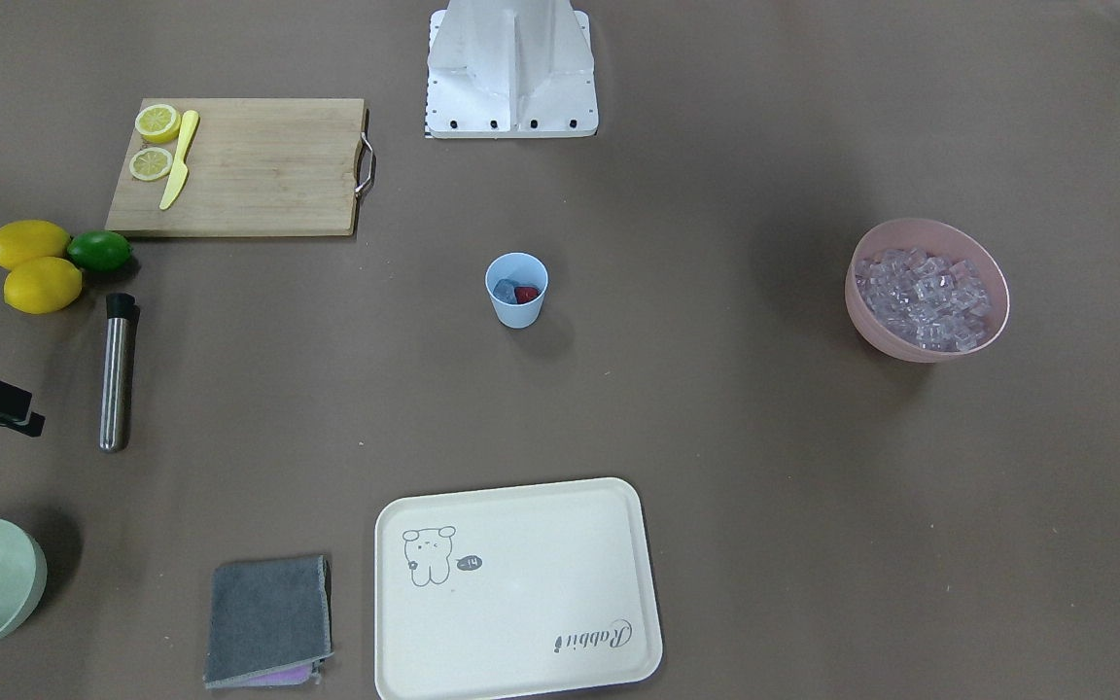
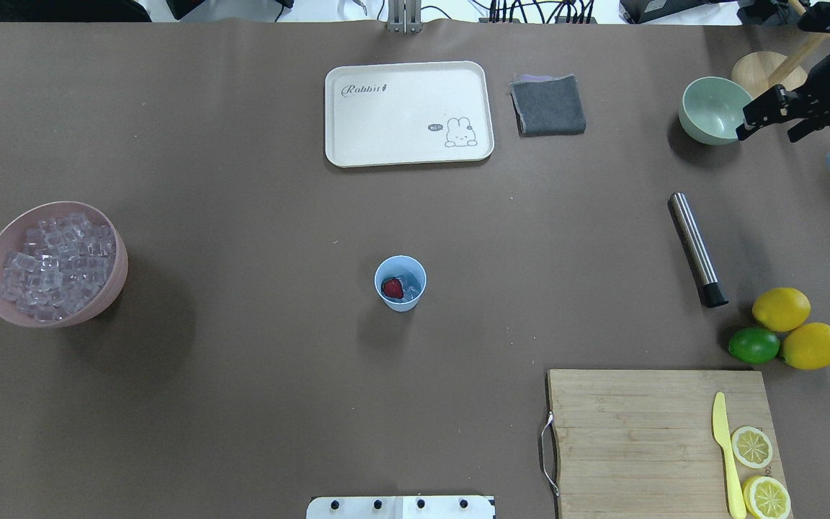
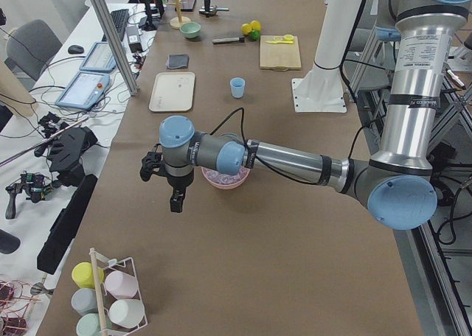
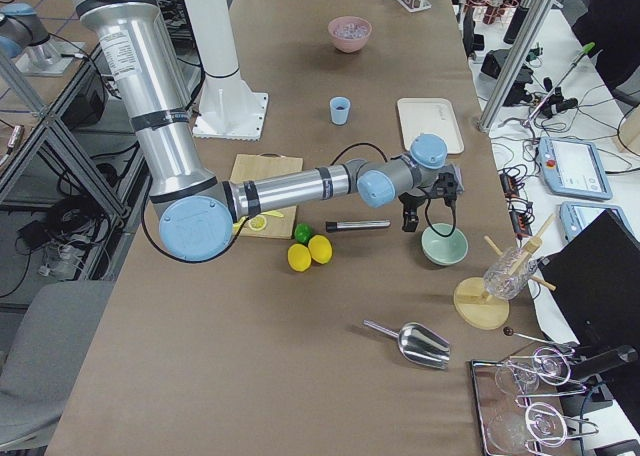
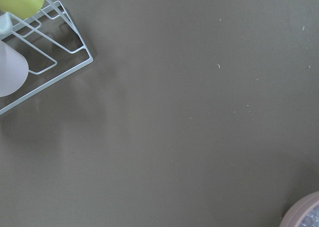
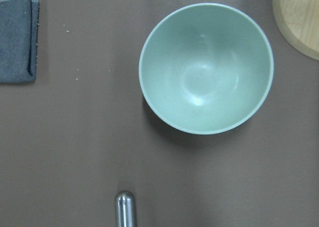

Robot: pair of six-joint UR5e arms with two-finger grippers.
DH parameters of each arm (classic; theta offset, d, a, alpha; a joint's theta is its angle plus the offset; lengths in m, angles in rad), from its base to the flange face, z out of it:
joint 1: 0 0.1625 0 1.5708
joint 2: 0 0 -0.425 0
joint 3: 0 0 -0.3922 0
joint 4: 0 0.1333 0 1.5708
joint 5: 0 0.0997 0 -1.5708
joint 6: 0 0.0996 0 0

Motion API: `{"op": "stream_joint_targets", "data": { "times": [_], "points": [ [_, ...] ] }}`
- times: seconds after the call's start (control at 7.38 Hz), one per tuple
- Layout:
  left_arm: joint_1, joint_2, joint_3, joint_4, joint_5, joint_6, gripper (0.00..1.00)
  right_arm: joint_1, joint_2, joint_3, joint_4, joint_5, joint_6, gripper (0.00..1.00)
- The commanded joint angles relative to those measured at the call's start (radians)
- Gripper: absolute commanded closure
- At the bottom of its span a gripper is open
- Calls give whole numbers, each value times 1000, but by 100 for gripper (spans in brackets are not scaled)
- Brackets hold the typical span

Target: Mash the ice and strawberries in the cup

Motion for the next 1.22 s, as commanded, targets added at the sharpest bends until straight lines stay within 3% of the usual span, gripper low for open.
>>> {"op": "stream_joint_targets", "data": {
  "times": [0.0, 0.41, 0.54, 0.81, 1.08],
  "points": [
    [-20, -36, 82, 43, -29, 124, 3, 99, -9, -4, -113, 0, -203, 0],
    [-153, -112, 68, 352, -74, 457, 3, 239, -153, 21, -166, 0, -428, 0],
    [-152, -62, 15, 355, -65, 452, 3, 256, -229, 62, -166, 0, -462, 0],
    [-144, -40, 10, 333, -40, 418, 3, 306, -344, 152, -169, 2, -467, 0],
    [-144, -29, 20, 272, -27, 418, 3, 323, -369, 202, -200, 2, -467, 0]
  ]
}}
